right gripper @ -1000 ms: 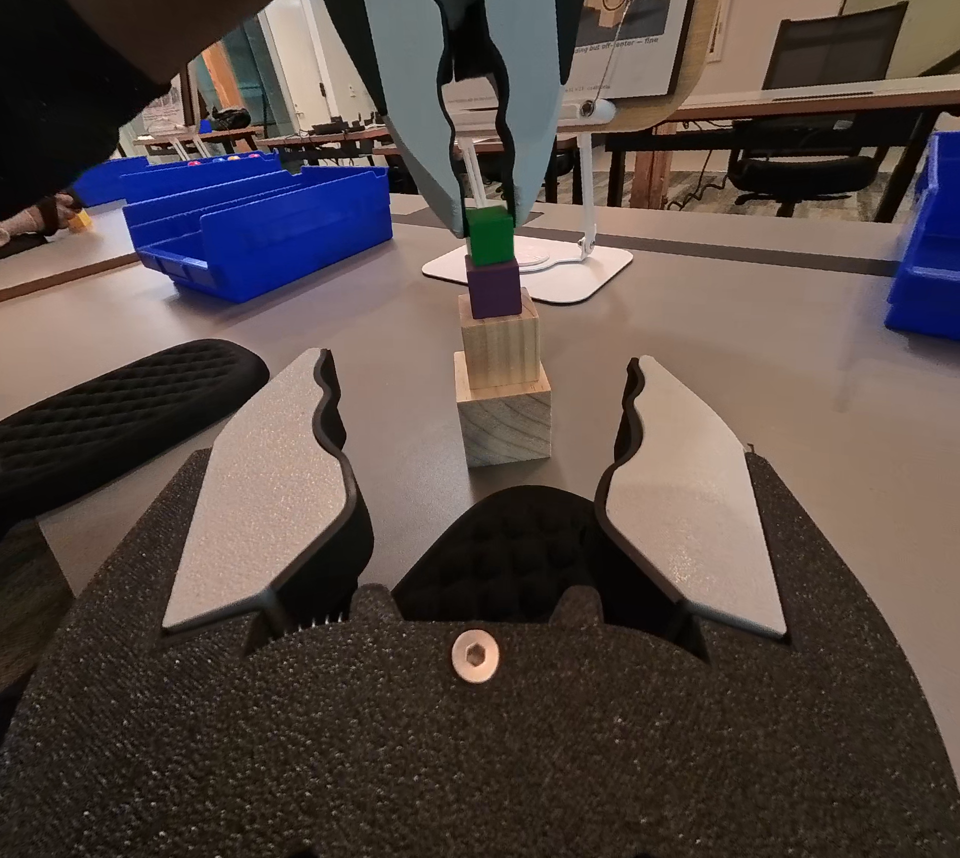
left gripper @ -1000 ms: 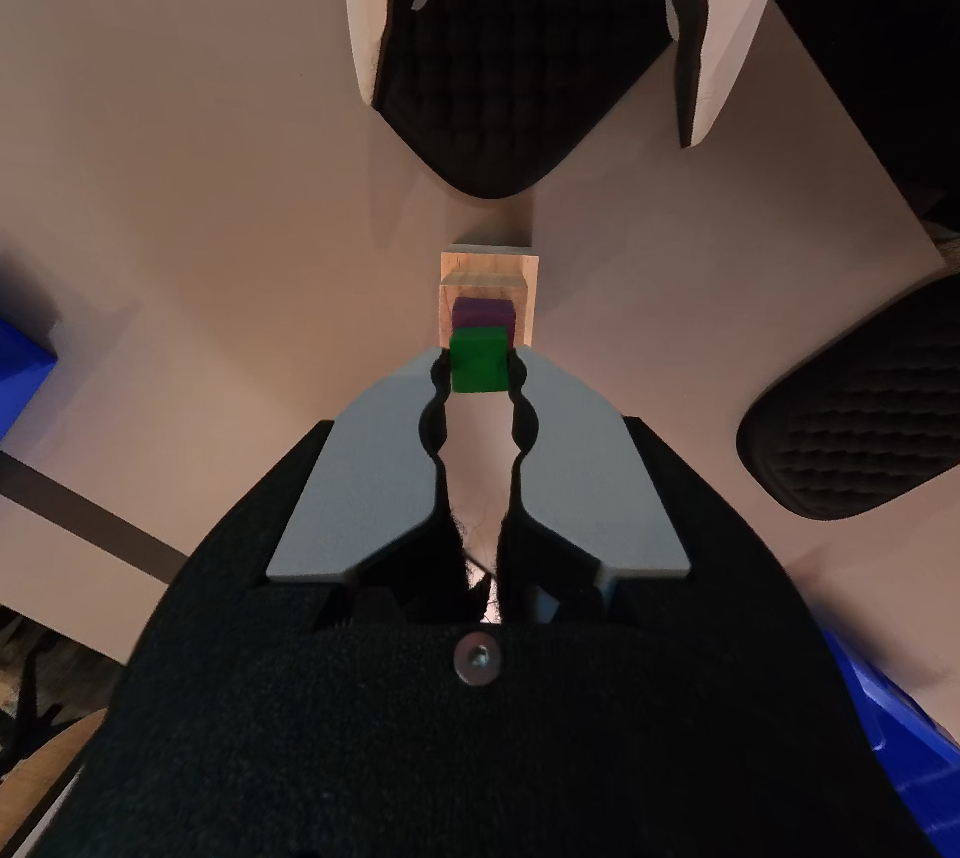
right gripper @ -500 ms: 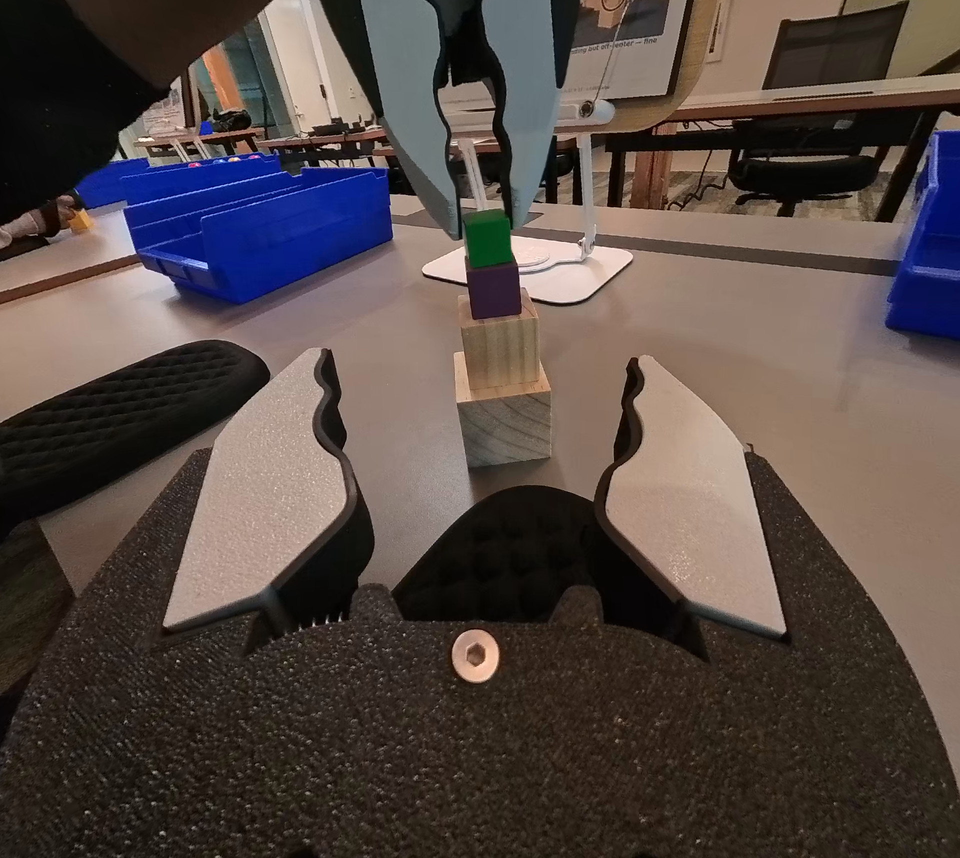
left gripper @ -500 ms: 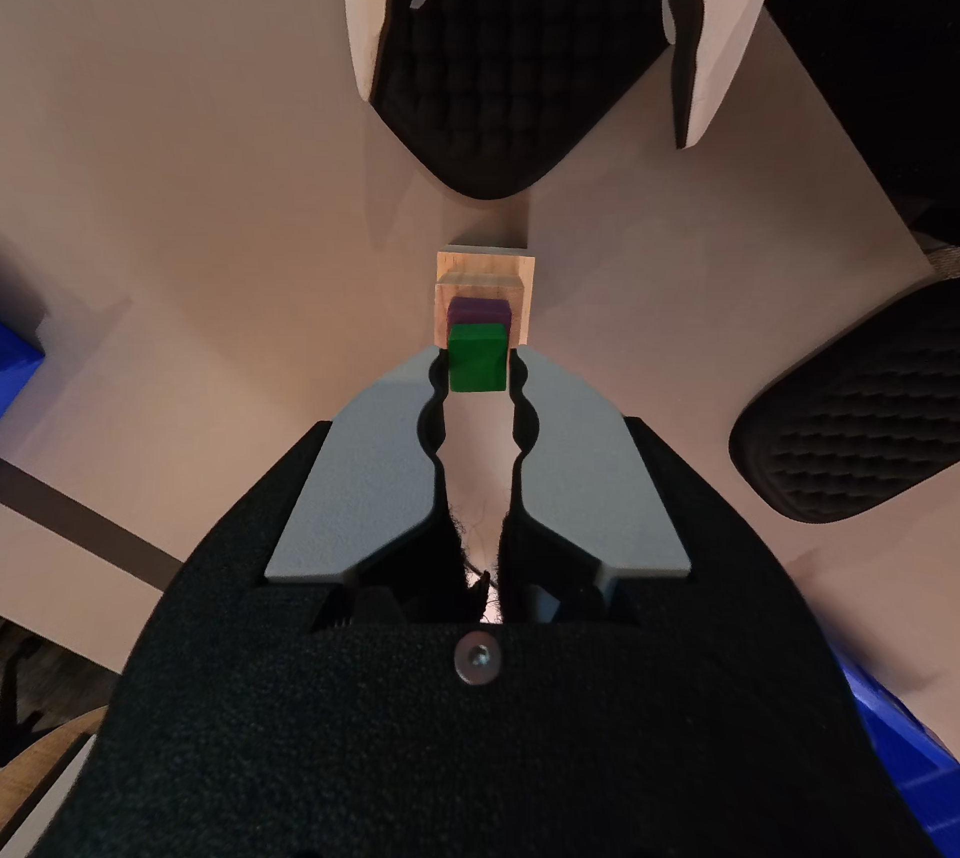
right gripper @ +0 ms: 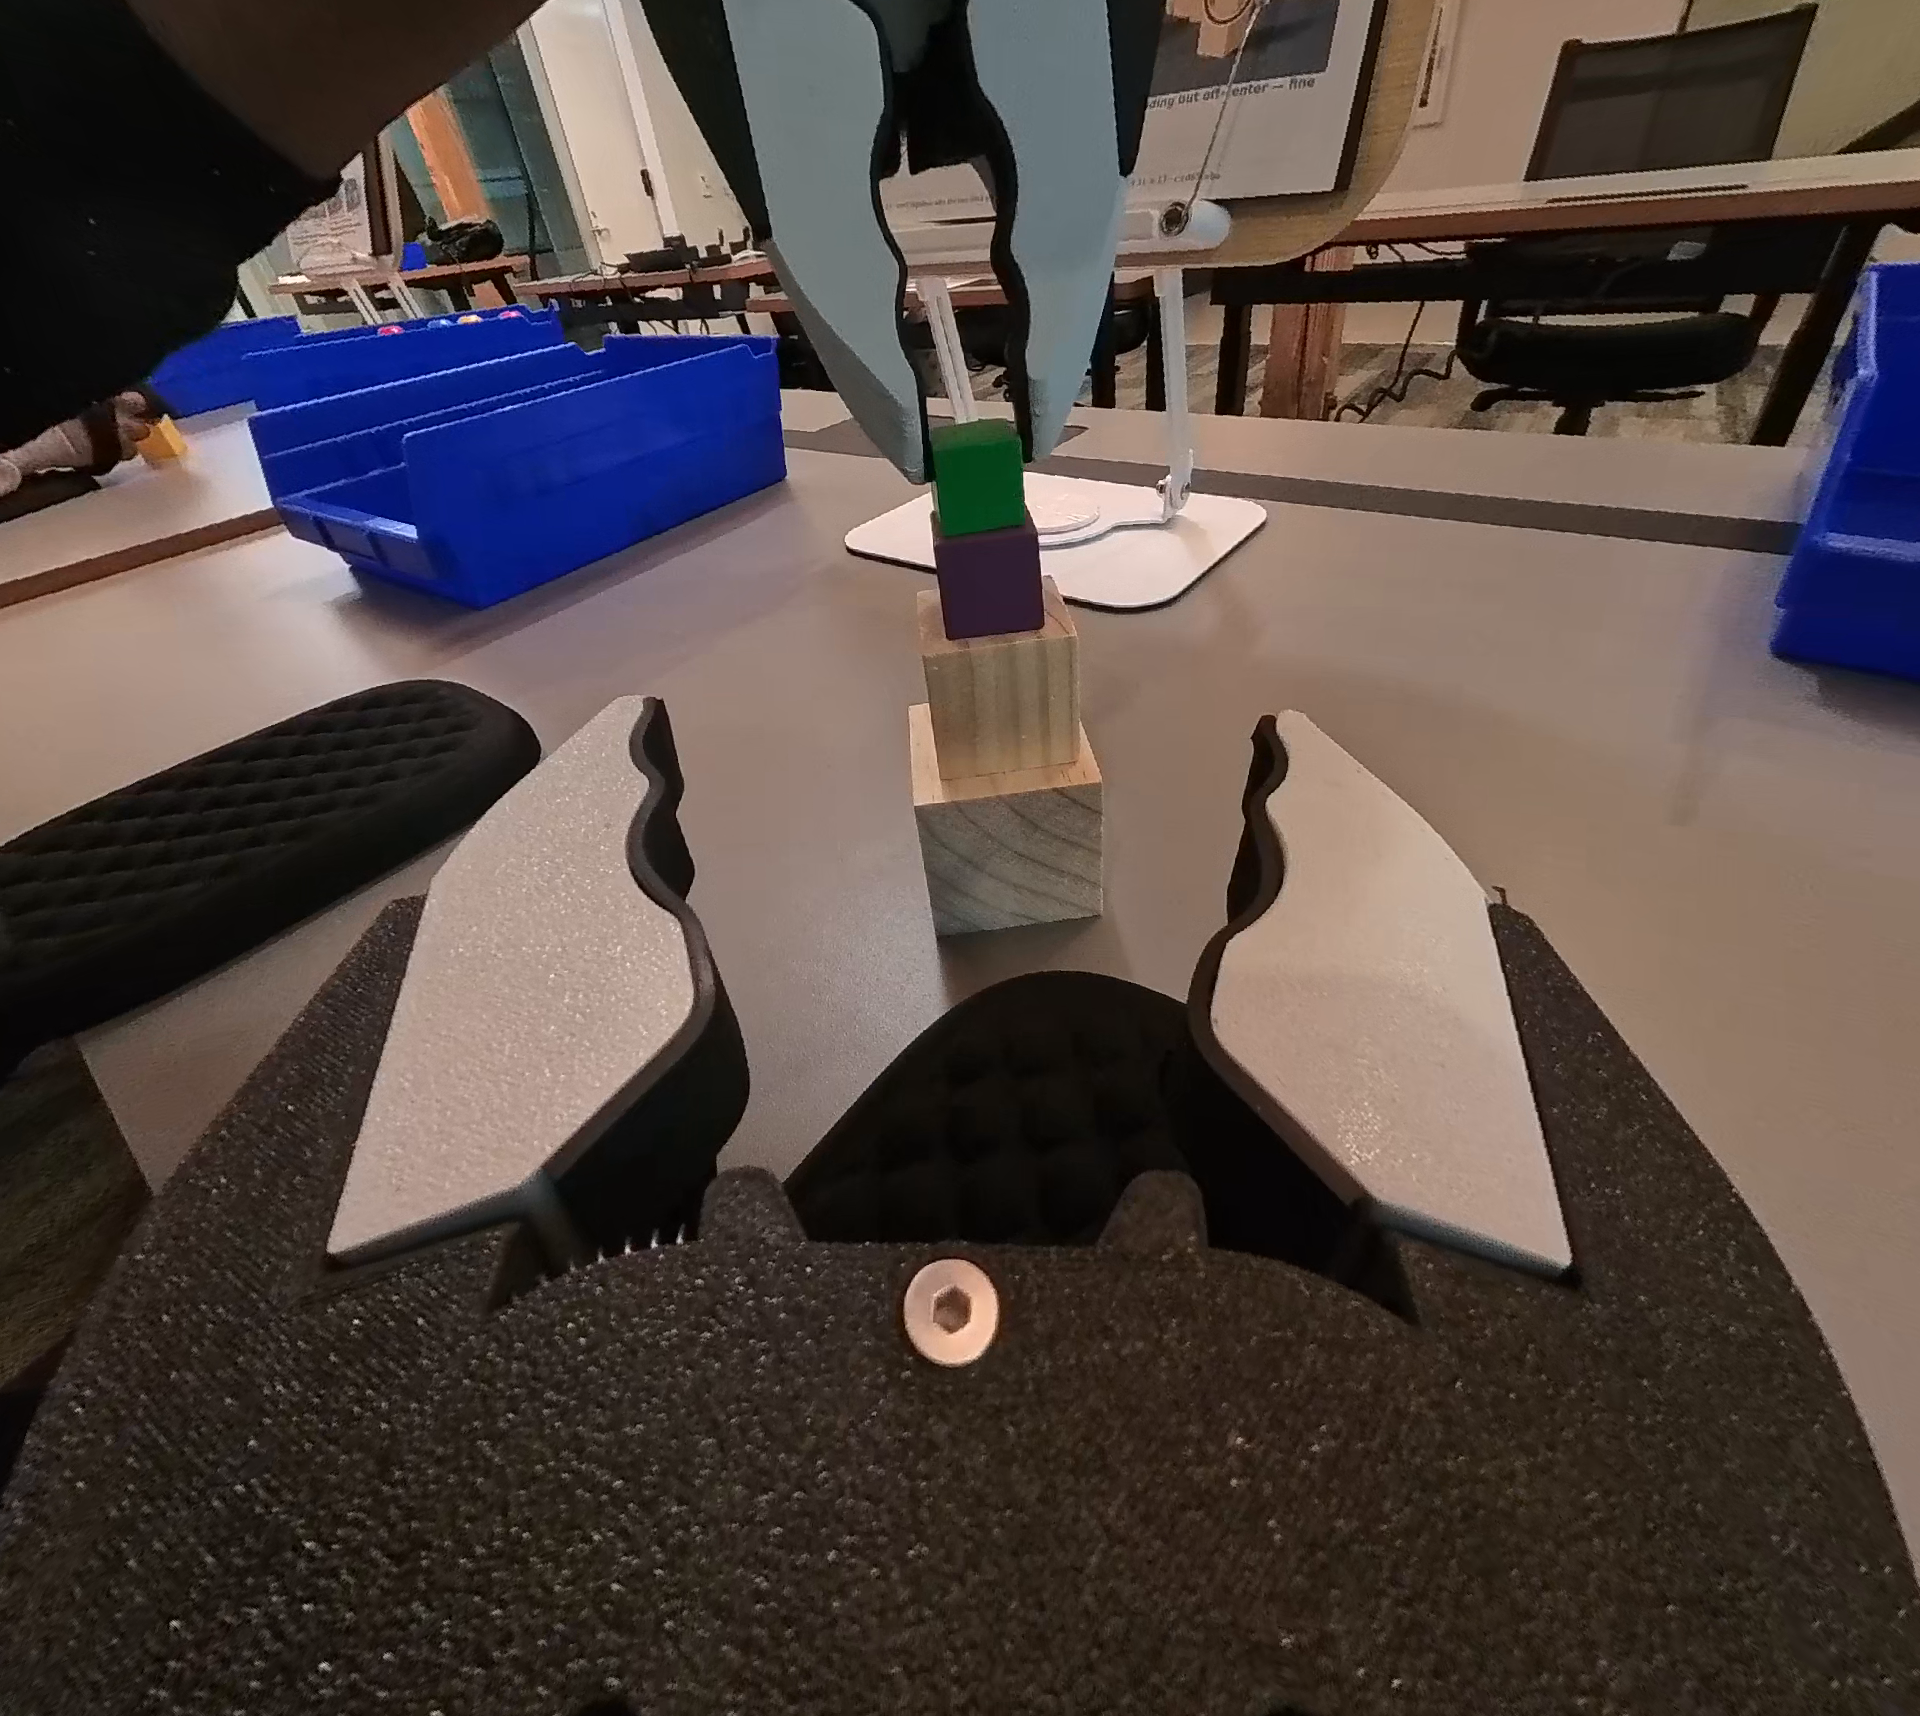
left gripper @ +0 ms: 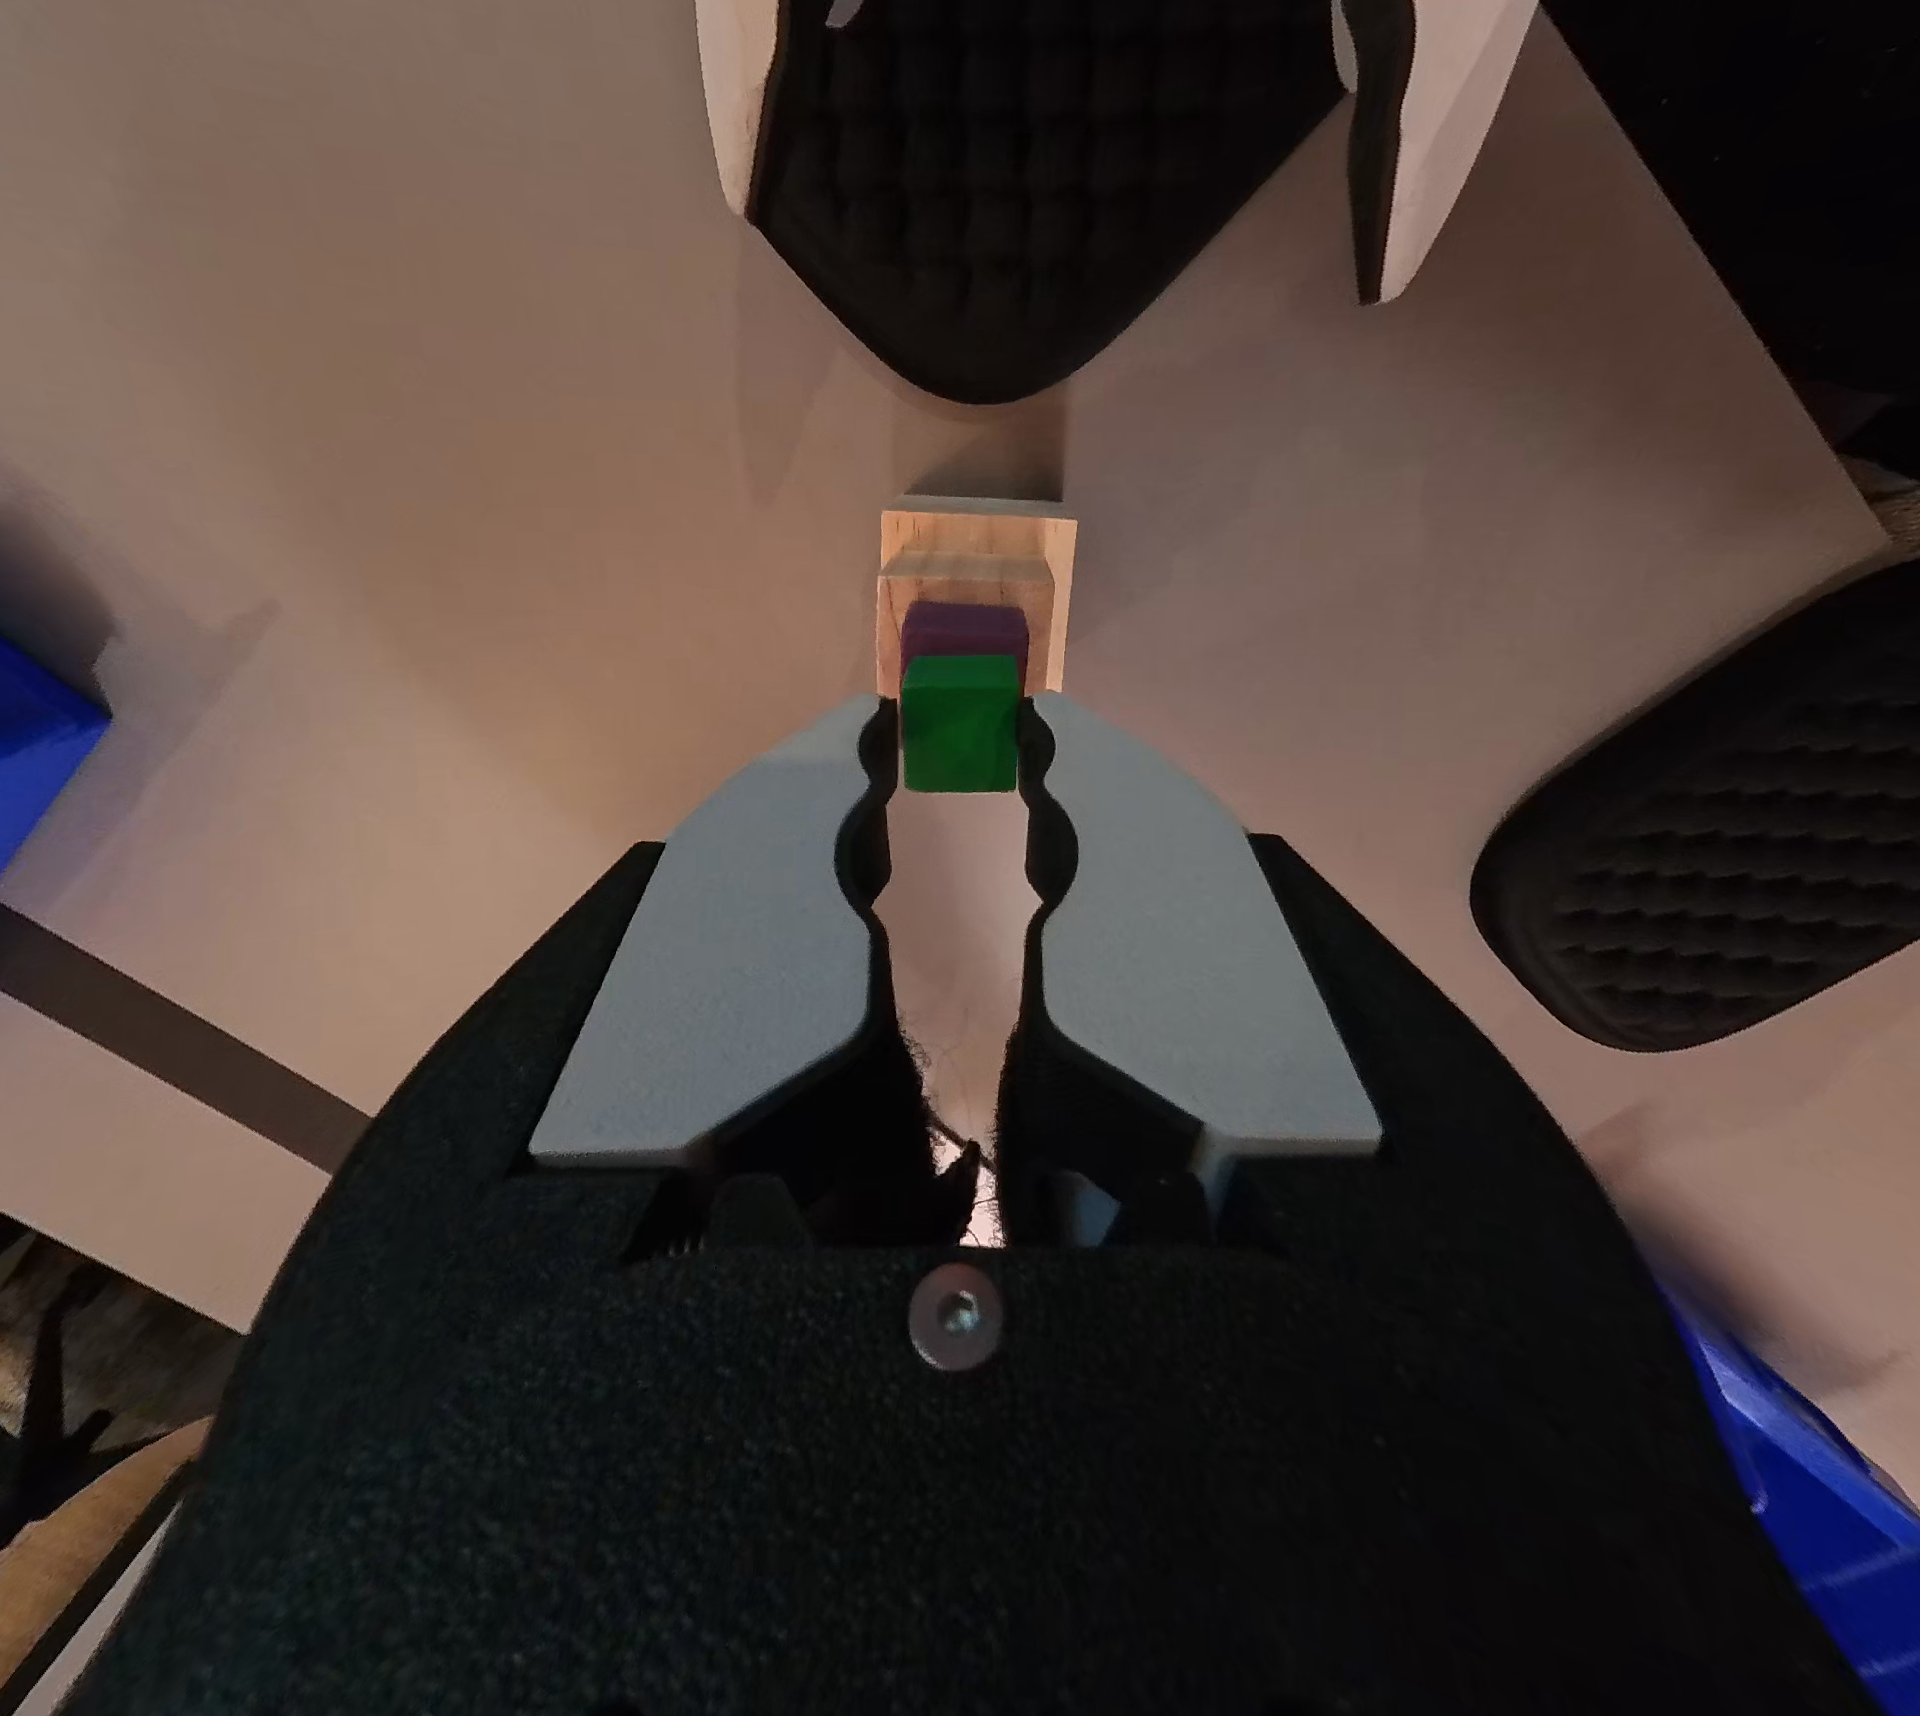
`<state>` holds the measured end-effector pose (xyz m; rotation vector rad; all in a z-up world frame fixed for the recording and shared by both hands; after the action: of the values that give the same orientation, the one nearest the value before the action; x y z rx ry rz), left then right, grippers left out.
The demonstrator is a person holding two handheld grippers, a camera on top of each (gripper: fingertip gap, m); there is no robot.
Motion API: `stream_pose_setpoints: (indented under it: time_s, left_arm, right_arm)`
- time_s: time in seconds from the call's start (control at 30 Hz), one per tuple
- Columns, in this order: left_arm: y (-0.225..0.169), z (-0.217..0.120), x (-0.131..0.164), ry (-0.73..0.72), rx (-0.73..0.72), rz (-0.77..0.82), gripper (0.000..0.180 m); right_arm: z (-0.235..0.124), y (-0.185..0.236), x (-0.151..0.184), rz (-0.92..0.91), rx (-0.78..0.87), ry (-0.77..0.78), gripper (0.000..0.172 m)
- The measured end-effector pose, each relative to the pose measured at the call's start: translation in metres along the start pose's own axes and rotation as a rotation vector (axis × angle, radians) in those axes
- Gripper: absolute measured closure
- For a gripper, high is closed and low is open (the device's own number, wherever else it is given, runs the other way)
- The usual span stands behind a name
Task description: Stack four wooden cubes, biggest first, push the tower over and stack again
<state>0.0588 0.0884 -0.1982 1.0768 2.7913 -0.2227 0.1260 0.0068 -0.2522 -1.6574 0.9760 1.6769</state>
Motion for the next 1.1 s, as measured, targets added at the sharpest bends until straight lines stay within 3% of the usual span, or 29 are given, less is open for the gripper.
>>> stream_pose_setpoints:
  time_s: [0.23, 0.4, 0.5, 0.63, 0.67, 0.87, 0.9, 1.0, 1.1]
  left_arm:
    - [0.000, -0.001, 0.000, 0.005, 0.004, 0.001, 0.159]
    - [0.001, -0.003, -0.002, -0.018, -0.014, -0.008, 0.149]
    - [0.002, -0.010, -0.010, -0.097, -0.049, -0.027, 0.118]
    - [0.004, -0.040, -0.035, -0.418, -0.254, -0.066, 0.038]
    - [0.000, -0.050, -0.039, -0.510, -0.311, -0.064, 0.034]
    - [-0.052, -0.098, -0.050, -1.052, -0.553, -0.061, 0.035]
    - [-0.060, -0.102, -0.046, -1.104, -0.634, -0.093, 0.039]
    - [-0.094, -0.101, -0.033, -1.185, -0.819, -0.128, 0.074]
    - [-0.124, -0.091, -0.015, -1.248, -0.915, -0.254, 0.072]
  right_arm:
    - [0.000, 0.000, 0.000, 0.002, -0.001, 0.000, 0.069]
    - [0.000, 0.000, 0.000, 0.001, 0.000, 0.000, 0.069]
    - [0.000, 0.000, 0.000, 0.001, 0.000, 0.000, 0.069]
    - [0.000, 0.000, 0.000, 0.005, -0.001, -0.003, 0.069]
    - [-0.001, 0.000, 0.000, 0.006, -0.002, -0.004, 0.069]
    - [0.000, 0.001, 0.000, -0.004, -0.007, 0.002, 0.070]
    - [0.000, 0.001, 0.001, -0.007, -0.007, 0.003, 0.070]
    - [0.000, 0.002, 0.001, -0.019, -0.004, 0.004, 0.070]
    - [0.000, 0.003, 0.001, -0.028, -0.004, 0.002, 0.070]
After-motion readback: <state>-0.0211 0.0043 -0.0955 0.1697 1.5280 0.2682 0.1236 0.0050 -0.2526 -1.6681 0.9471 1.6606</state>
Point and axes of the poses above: each gripper's, where its closed fingertips meet, z out along the fingers, x out of its underside, y = z × x across the jaws, the point moved 4 cm from there along -z, back along the fingers, and after that the axes turned 7 degrees about x, right-handed, at the moved point
